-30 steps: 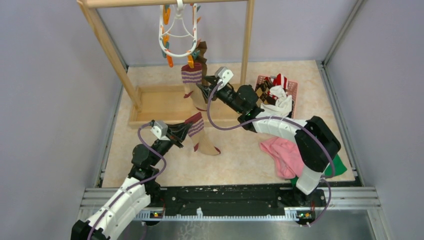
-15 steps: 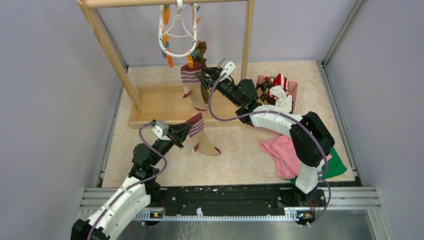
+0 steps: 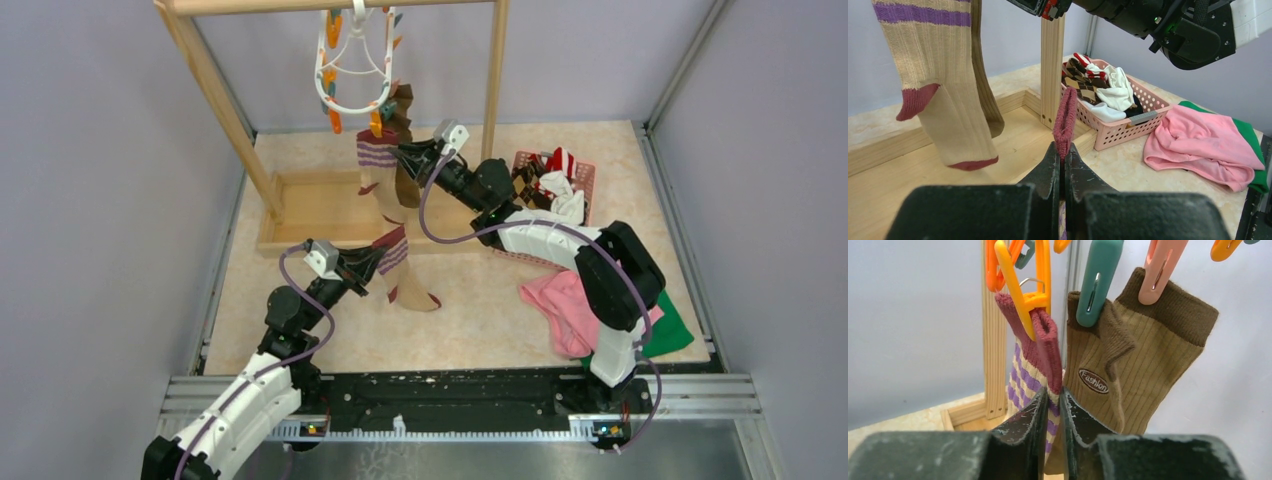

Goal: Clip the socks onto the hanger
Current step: Open the clamp at the hanger.

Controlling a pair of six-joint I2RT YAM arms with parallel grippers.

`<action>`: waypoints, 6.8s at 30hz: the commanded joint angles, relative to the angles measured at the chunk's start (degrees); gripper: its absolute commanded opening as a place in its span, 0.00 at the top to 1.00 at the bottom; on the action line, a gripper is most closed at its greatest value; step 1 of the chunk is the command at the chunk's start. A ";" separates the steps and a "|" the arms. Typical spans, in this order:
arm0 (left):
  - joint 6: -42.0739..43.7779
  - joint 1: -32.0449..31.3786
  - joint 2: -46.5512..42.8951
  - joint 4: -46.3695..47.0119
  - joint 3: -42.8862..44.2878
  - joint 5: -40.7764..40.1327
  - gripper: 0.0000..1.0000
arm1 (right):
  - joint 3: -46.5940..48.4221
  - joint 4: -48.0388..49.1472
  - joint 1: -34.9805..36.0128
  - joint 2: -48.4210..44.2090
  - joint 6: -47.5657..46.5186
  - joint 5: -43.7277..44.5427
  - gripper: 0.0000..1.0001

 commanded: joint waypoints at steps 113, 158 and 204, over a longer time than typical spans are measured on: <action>0.17 -0.14 5.34 5.63 6.63 0.35 1.00 | -18.55 -8.70 1.14 -16.57 -6.58 -24.93 0.42; 6.77 -0.05 -4.49 -3.44 9.06 -14.70 0.40 | -3.85 -3.29 2.13 -7.68 -4.81 -17.71 1.00; -44.64 25.17 39.58 32.79 34.18 23.81 0.12 | -0.83 -2.52 -5.96 -5.43 -2.40 -9.61 1.00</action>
